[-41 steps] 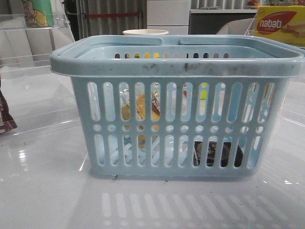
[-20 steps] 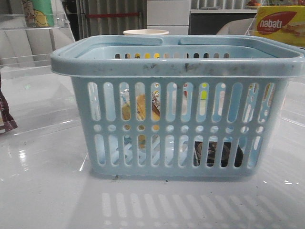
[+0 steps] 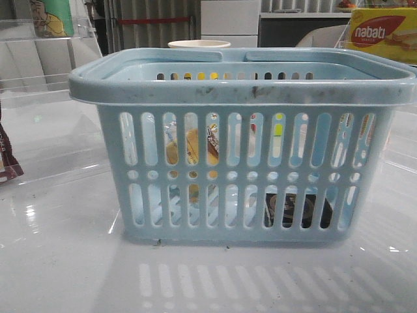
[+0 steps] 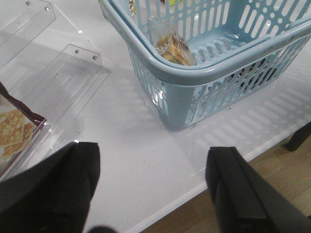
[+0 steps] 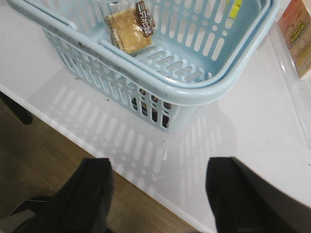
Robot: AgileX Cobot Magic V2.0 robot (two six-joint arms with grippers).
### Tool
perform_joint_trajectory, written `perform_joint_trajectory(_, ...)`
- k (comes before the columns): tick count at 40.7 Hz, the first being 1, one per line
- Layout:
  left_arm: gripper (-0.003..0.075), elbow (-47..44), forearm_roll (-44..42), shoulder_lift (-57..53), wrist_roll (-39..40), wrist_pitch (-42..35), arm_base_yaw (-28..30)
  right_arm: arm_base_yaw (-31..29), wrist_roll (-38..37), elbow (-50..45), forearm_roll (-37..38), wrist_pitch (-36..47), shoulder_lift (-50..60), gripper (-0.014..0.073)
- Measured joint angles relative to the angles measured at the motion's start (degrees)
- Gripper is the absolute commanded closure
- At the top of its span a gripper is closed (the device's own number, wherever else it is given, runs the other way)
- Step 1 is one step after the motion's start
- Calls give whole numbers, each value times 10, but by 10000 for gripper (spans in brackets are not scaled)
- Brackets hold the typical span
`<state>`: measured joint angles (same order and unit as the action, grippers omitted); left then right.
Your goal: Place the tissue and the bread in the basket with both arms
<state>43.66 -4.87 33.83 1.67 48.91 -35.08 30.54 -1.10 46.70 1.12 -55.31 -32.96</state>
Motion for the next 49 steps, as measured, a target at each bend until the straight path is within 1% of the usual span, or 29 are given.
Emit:
perform_joint_trajectory(5, 435, 0, 0, 0, 0, 0, 0, 0, 0, 0, 0, -4, 0, 330)
perform_joint_trajectory(6, 449, 0, 0, 0, 0, 0, 0, 0, 0, 0, 0, -5, 0, 358)
perform_joint_trajectory(10, 549, 0, 0, 0, 0, 0, 0, 0, 0, 0, 0, -5, 0, 478)
perform_joint_trajectory(14, 625, 0, 0, 0, 0, 0, 0, 0, -2, 0, 0, -6, 0, 557)
perform_joint_trajectory(15, 631, 0, 0, 0, 0, 0, 0, 0, -2, 0, 0, -6, 0, 573)
perform_joint_trajectory(49, 627, -4, -1, -3, 0, 0, 0, 0, -2, 0, -4, -10, 0, 566)
